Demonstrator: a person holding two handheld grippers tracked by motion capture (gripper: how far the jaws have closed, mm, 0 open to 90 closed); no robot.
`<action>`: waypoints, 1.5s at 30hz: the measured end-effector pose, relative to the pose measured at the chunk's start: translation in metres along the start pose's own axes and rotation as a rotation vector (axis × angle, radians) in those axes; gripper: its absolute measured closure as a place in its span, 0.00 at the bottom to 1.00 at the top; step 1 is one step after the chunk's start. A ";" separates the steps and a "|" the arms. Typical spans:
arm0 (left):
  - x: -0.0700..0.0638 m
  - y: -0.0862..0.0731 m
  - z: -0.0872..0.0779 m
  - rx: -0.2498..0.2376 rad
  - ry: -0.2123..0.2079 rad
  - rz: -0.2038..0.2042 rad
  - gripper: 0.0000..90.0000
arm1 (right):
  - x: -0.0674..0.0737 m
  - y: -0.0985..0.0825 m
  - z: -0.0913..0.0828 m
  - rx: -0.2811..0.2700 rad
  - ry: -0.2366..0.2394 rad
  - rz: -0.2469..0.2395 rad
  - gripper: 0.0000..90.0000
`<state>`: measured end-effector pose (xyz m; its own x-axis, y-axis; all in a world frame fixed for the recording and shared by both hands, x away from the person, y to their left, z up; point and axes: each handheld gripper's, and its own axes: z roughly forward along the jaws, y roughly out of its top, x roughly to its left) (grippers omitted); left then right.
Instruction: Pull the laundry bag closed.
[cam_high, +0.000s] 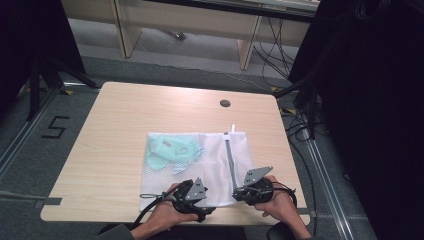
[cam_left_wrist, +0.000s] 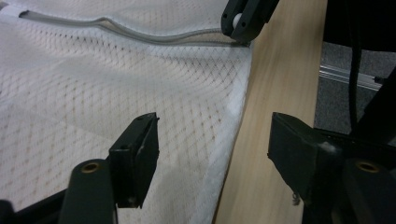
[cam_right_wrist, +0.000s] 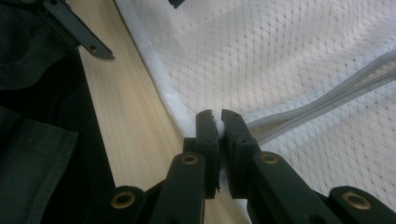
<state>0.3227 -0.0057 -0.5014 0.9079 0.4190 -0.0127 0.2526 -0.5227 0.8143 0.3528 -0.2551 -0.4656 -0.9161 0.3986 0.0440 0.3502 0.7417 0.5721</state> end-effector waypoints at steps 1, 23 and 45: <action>0.000 0.001 0.001 -0.003 0.000 0.002 0.38 | 0.000 0.000 0.000 -0.005 0.003 0.013 0.96; -0.014 0.020 0.045 0.067 0.000 0.046 0.58 | -0.005 0.000 -0.006 -0.057 0.001 0.094 0.96; -0.021 0.028 0.055 0.091 0.025 0.187 0.99 | -0.004 0.000 -0.003 -0.069 0.019 0.103 0.96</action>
<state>0.3295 -0.0698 -0.5107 0.9334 0.3260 0.1497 0.1103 -0.6577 0.7451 0.3557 -0.2588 -0.4632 -0.8797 0.4600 0.1205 0.4290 0.6582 0.6187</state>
